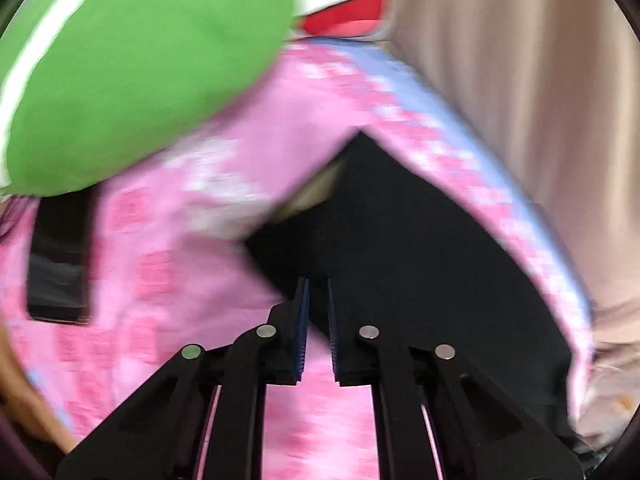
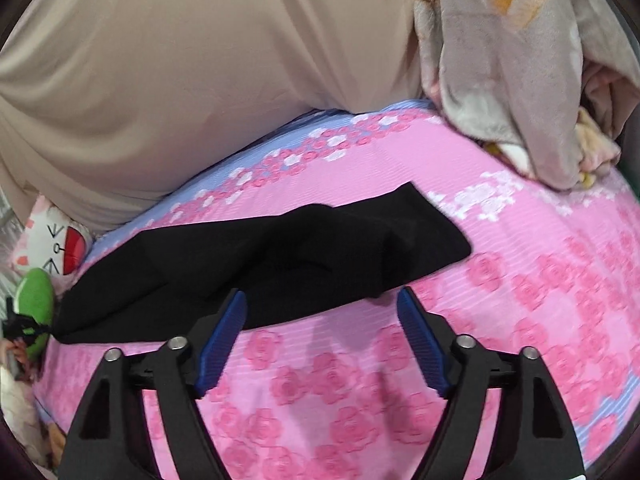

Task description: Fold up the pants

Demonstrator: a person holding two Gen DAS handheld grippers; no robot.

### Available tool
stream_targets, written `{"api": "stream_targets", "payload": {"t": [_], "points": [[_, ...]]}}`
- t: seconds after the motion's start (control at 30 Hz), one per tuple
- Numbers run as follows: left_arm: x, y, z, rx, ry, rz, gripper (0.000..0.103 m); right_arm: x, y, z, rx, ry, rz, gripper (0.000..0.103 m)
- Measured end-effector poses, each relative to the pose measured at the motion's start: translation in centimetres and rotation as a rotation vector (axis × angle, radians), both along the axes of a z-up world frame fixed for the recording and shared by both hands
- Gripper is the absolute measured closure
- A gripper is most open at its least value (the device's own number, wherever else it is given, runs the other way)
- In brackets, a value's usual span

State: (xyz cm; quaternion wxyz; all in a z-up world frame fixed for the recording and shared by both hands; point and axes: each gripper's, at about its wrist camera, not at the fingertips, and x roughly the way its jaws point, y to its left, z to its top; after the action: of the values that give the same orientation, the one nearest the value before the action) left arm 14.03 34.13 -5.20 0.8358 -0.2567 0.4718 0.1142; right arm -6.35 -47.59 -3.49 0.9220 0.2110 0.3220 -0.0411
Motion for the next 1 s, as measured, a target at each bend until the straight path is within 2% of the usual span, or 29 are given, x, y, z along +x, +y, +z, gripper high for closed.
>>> {"api": "stream_targets", "payload": {"t": [0.1, 0.17, 0.23, 0.27, 0.3, 0.33, 0.37, 0.47, 0.63, 0.73, 0.8, 0.83, 0.9, 0.93, 1.0], "points": [[-0.5, 0.7, -1.8, -0.094, 0.024, 0.012, 0.095, 1.2, 0.7, -0.2, -0.009, 0.009, -0.006, 0.025], [-1.4, -0.3, -1.1, -0.114, -0.012, -0.020, 0.094, 1.8, 0.7, 0.1, -0.077, 0.038, -0.056, 0.025], [-1.9, -1.6, 0.0, -0.138, -0.053, -0.073, 0.089, 2.2, 0.0, 0.3, -0.060, 0.046, -0.055, 0.025], [-2.1, -2.6, 0.7, -0.154, -0.075, -0.109, 0.077, 2.2, -0.5, 0.3, -0.017, 0.034, -0.044, 0.025], [-2.1, -3.3, 1.1, -0.167, -0.085, -0.133, 0.052, 2.2, -1.0, 0.4, 0.051, 0.013, -0.028, 0.025], [-1.9, -4.1, 1.3, -0.184, -0.095, -0.153, 0.040, 2.1, -1.5, 0.5, 0.144, -0.020, -0.022, 0.024], [-1.7, -5.1, 1.3, -0.201, -0.105, -0.170, 0.030, 2.1, -1.7, 0.5, 0.195, -0.038, -0.022, 0.024], [-1.1, -6.8, 0.7, -0.212, -0.087, -0.195, 0.030, 2.2, -1.0, 1.1, 0.238, -0.054, -0.041, 0.024], [1.1, -7.5, -2.0, -0.320, -0.017, -0.186, 0.029, 1.1, 1.0, 2.8, 0.188, -0.106, -0.046, 0.024], [2.1, -7.4, -2.7, -0.350, -0.015, -0.164, 0.031, 1.6, 1.5, 2.7, 0.229, -0.095, 0.013, 0.022], [2.9, -7.6, -2.4, -0.329, -0.011, -0.158, 0.057, 2.6, 1.8, 1.8, 0.259, -0.068, 0.046, 0.022], [3.1, -7.4, -2.4, -0.323, -0.005, -0.150, 0.063, 3.7, 2.0, 1.0, 0.277, -0.035, 0.071, 0.022], [3.4, -6.9, -2.4, -0.326, 0.006, -0.131, 0.084, 5.7, 2.0, -0.4, 0.320, 0.004, 0.085, 0.022], [3.4, -6.6, -2.3, -0.339, 0.010, -0.124, 0.085, 6.5, 1.7, -1.0, 0.337, 0.015, 0.080, 0.022], [3.5, -5.9, -1.9, -0.345, 0.000, -0.122, 0.098, 8.0, 1.0, -2.0, 0.363, 0.031, 0.047, 0.022]]}}
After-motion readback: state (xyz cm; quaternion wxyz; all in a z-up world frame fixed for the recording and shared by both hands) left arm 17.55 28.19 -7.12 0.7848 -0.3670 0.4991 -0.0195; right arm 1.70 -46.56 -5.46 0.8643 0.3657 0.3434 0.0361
